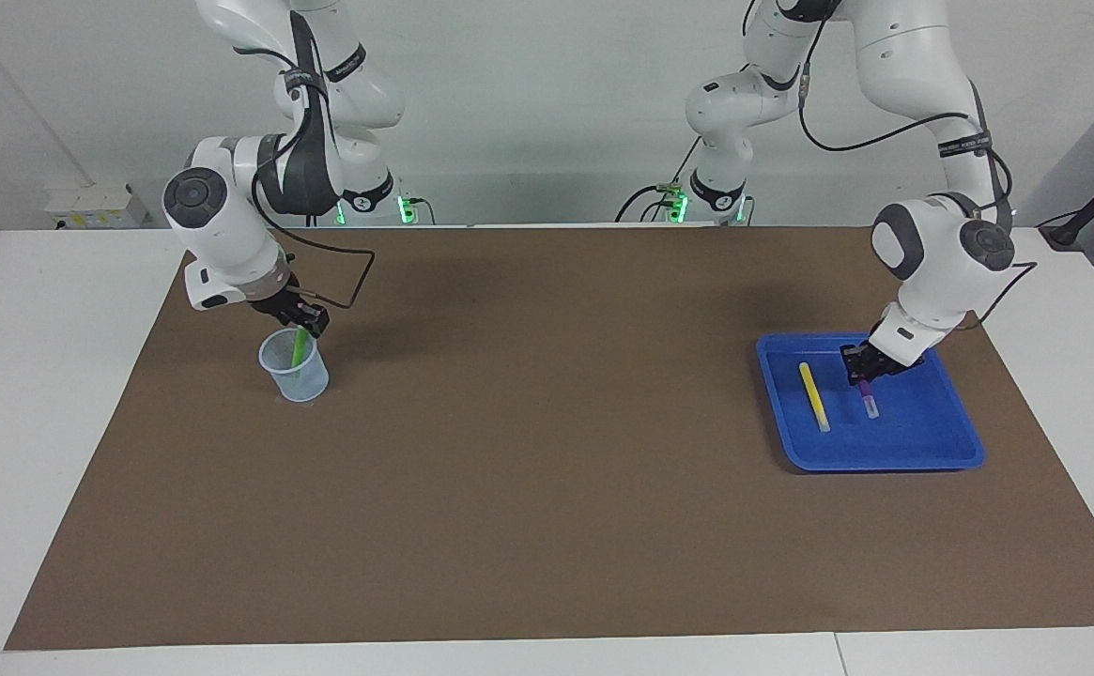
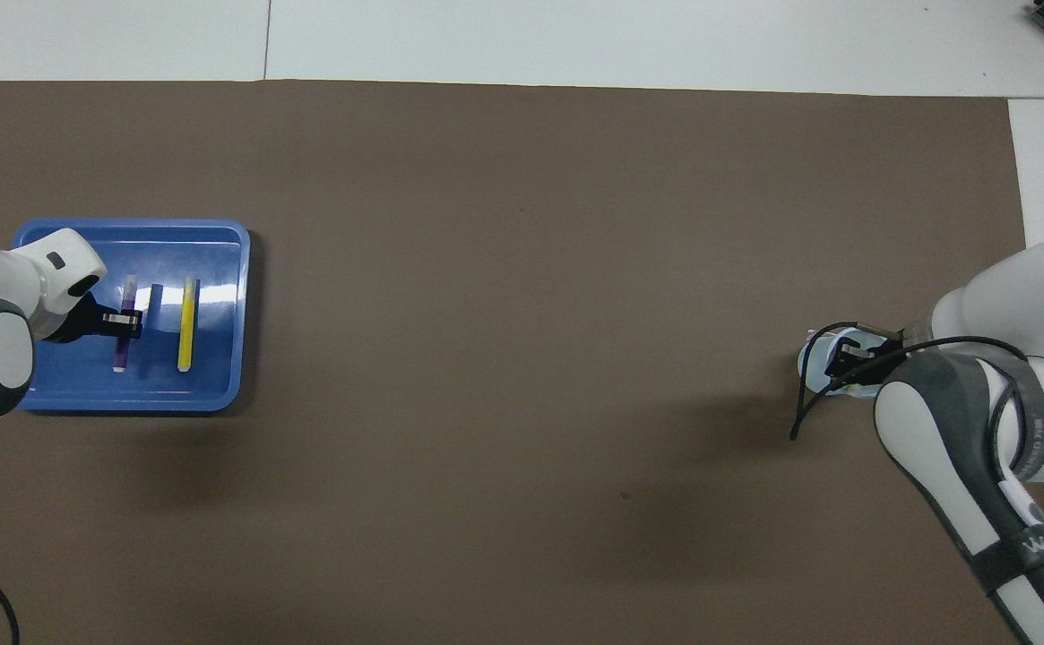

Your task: Right arm passes pens to left for tray arrangement

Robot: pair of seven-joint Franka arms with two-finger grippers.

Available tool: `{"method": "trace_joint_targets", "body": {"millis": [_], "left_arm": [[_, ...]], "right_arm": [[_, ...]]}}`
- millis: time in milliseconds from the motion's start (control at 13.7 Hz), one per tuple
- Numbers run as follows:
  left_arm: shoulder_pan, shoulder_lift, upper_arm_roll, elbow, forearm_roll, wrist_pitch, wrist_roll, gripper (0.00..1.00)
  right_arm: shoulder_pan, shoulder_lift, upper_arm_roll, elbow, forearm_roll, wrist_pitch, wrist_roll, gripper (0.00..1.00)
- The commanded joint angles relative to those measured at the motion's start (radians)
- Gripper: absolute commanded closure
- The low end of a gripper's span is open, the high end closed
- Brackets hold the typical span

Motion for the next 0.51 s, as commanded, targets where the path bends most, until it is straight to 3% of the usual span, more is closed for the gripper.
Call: {"method": "trace_joint_targets", "body": {"millis": [0, 146, 292, 365, 438], "left_arm": [[0.018, 0.022, -0.011, -0.001, 0.020, 0.043, -0.008, 1.00], [0.018, 0.022, -0.011, -0.018, 0.020, 0.069, -0.008, 1.00], [0.018, 0.023, -0.011, -0.022, 0.020, 0.098, -0.005, 1.00], [0.016, 0.023, -0.011, -0.024, 0.020, 0.110, -0.003, 0.87], [0.016, 0.025, -0.012, -0.026, 0.020, 0.115, -0.005, 0.50]], "right_arm": [[-0.017, -0.013, 0.014, -0.029, -0.021, 0.029, 0.021, 0.38], [-0.019, -0.011, 0.014, -0.034, -0.021, 0.037, 0.019, 0.43], [-0.024, -0.011, 0.014, -0.037, -0.021, 0.037, 0.011, 0.59], [-0.024, -0.013, 0.014, -0.037, -0.021, 0.037, 0.011, 0.69], [-0.024, -0.011, 0.014, -0.037, -0.021, 0.037, 0.010, 0.76]]}}
